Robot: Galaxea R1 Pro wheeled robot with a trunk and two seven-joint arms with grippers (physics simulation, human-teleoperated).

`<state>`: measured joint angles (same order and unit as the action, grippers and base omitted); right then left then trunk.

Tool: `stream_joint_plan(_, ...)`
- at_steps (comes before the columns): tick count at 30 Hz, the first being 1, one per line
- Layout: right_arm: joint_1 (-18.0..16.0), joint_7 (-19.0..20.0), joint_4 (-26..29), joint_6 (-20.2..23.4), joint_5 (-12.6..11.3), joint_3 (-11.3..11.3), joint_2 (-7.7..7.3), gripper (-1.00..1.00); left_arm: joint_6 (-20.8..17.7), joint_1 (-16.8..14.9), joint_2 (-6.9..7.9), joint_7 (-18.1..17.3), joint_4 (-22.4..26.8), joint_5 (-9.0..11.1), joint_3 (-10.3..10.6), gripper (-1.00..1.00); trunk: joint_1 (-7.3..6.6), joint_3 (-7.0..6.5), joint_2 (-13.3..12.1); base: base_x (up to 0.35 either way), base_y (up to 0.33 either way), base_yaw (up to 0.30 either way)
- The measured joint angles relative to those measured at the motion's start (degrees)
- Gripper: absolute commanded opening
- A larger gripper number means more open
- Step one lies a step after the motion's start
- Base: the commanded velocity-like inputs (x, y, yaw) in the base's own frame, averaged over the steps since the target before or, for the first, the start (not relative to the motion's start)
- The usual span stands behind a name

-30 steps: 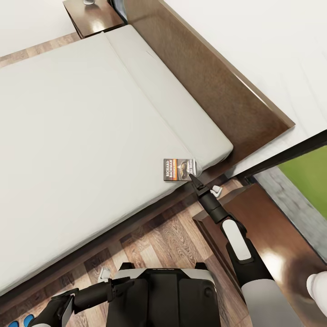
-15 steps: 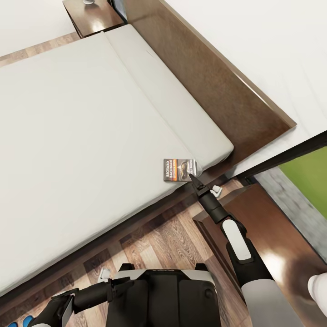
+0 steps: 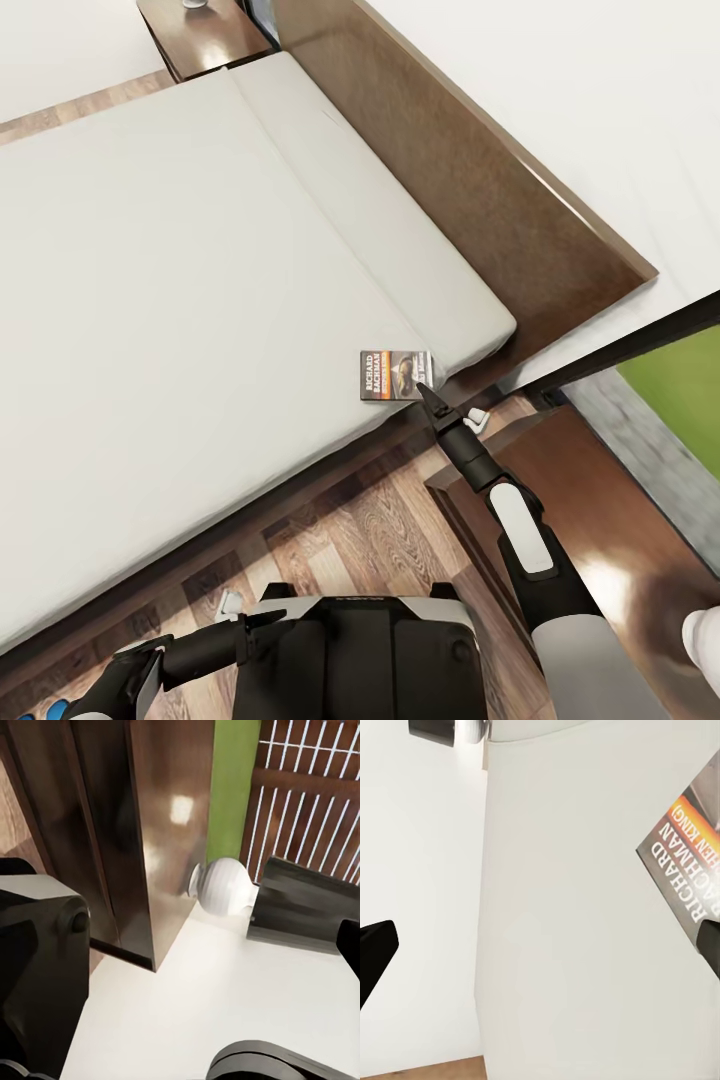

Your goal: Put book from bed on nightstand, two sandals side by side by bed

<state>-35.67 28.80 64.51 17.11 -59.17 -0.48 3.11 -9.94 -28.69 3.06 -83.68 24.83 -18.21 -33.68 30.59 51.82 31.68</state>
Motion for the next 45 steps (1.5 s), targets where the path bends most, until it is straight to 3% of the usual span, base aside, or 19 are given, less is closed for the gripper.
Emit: stream_joint_plan(45, 0.0, 0.0, -0.2, -0.1, 0.0, -0.2, -0.31, 1.0, -0.1, 0.0, -0.02, 0.0, 0.0, 0.0, 0.0, 1.0, 0.44, 0.36, 0.8, -0.017, 0.0, 0.0)
